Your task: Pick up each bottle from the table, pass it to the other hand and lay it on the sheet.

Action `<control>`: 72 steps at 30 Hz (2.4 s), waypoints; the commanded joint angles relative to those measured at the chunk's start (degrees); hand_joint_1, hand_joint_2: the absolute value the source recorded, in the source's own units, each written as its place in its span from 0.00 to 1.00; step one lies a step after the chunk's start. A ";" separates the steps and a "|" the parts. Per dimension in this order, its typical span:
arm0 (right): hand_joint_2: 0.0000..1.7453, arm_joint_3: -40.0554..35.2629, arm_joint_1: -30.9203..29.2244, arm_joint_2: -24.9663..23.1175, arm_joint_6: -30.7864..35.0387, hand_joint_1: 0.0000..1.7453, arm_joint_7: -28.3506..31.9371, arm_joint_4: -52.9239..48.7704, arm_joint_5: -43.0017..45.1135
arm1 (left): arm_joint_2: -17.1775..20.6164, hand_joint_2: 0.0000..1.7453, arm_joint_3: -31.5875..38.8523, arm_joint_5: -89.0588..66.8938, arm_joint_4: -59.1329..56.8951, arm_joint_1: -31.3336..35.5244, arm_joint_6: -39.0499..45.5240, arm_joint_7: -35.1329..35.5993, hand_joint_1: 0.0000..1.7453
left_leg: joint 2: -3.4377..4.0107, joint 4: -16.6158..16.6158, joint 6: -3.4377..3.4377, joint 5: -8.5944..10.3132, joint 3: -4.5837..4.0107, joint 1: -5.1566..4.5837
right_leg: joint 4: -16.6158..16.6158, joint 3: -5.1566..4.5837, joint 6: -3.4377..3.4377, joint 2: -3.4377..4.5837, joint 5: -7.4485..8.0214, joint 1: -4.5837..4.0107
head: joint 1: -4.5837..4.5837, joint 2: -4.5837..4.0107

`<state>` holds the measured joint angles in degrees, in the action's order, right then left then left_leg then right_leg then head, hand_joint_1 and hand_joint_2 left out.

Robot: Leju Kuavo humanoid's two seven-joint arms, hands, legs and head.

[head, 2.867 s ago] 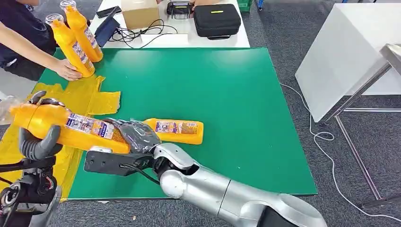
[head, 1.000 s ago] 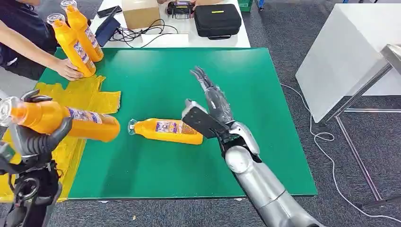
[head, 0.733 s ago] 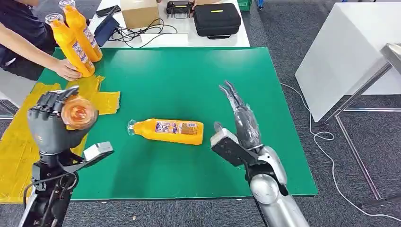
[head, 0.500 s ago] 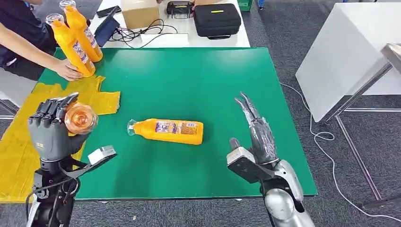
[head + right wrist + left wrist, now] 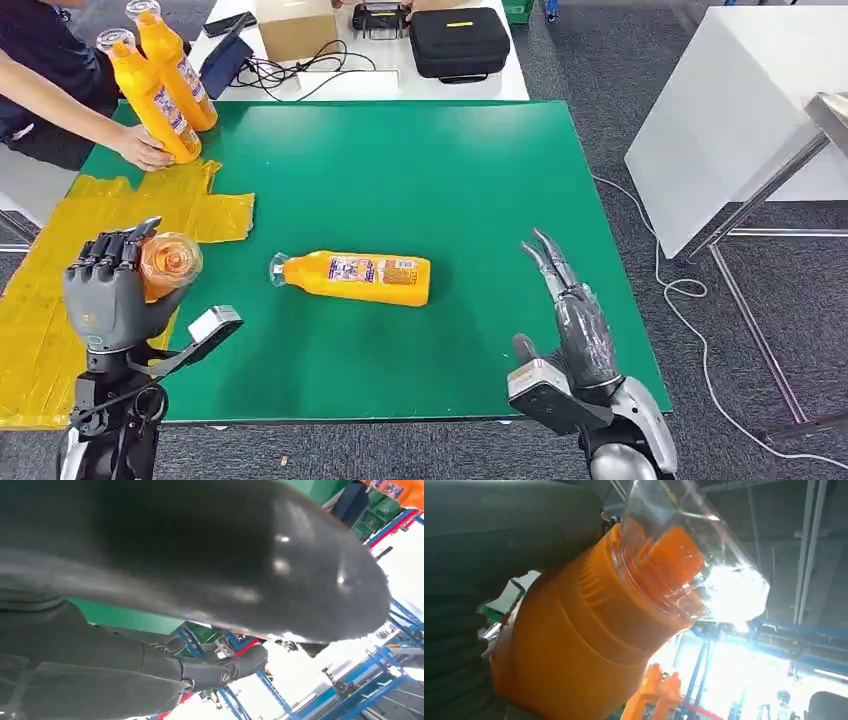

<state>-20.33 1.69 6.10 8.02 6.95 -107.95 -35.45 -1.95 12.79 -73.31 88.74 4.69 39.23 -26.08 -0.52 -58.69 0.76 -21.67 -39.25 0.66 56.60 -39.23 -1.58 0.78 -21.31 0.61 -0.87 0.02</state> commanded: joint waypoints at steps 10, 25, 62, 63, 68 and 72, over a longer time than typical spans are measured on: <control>0.00 -2.82 0.64 2.91 1.19 0.00 1.60 -1.65 -1.88 | 4.57 1.00 2.41 -1.43 -11.82 -0.11 0.77 7.66 1.00 | 0.10 0.10 0.00 -0.08 0.32 -0.05 | -0.04 0.27 0.04 0.04 -0.07 0.02 | 0.00 0.00; 0.00 -4.25 -0.19 4.52 1.58 0.00 2.45 -0.57 -0.84 | 8.61 1.00 -7.66 -16.69 -27.32 2.48 0.77 19.77 1.00 | -0.12 0.12 0.02 -0.01 0.30 -0.05 | -0.05 0.33 0.09 -0.17 -0.18 0.04 | 0.00 0.00; 0.00 -3.56 0.33 2.95 -0.28 0.00 0.68 -0.08 -2.49 | 9.61 0.00 -11.15 4.12 -13.53 -1.78 -3.54 16.34 0.00 | 0.04 0.03 0.00 -0.08 0.25 0.00 | -0.03 0.26 -0.02 -0.01 -0.09 -0.02 | 0.02 0.00; 0.00 -3.65 0.38 2.95 -0.23 0.00 0.89 0.21 -2.35 | 9.23 0.00 -9.91 8.90 -12.26 -2.02 -2.85 14.52 0.00 | 0.05 0.00 0.00 -0.15 0.39 0.01 | 0.00 0.40 -0.01 -0.02 -0.16 -0.04 | 0.00 0.00; 0.00 -4.96 -1.57 2.98 -0.63 0.00 1.79 4.03 -1.56 | 5.95 0.00 0.28 42.42 -0.28 -4.80 -7.06 -1.01 0.00 | 0.18 -0.03 -0.01 -0.24 0.49 0.04 | -0.01 0.48 -0.01 0.09 -0.20 -0.10 | 0.00 0.00; 1.00 -5.52 -3.86 2.64 -0.84 0.00 0.46 7.44 -3.86 | 2.99 0.00 5.90 69.15 8.25 -7.85 -18.12 -4.22 0.00 | 0.23 -0.03 0.00 -0.18 0.35 0.06 | -0.04 0.35 -0.02 0.15 -0.11 -0.11 | 0.02 0.00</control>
<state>-24.20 2.11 8.63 7.78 8.59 -109.09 -37.33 7.80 5.14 -33.51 81.53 1.06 32.72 -25.30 -0.51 -58.68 0.75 -21.68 -39.17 0.66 56.60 -39.14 -1.62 0.79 -21.36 0.59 -0.85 0.02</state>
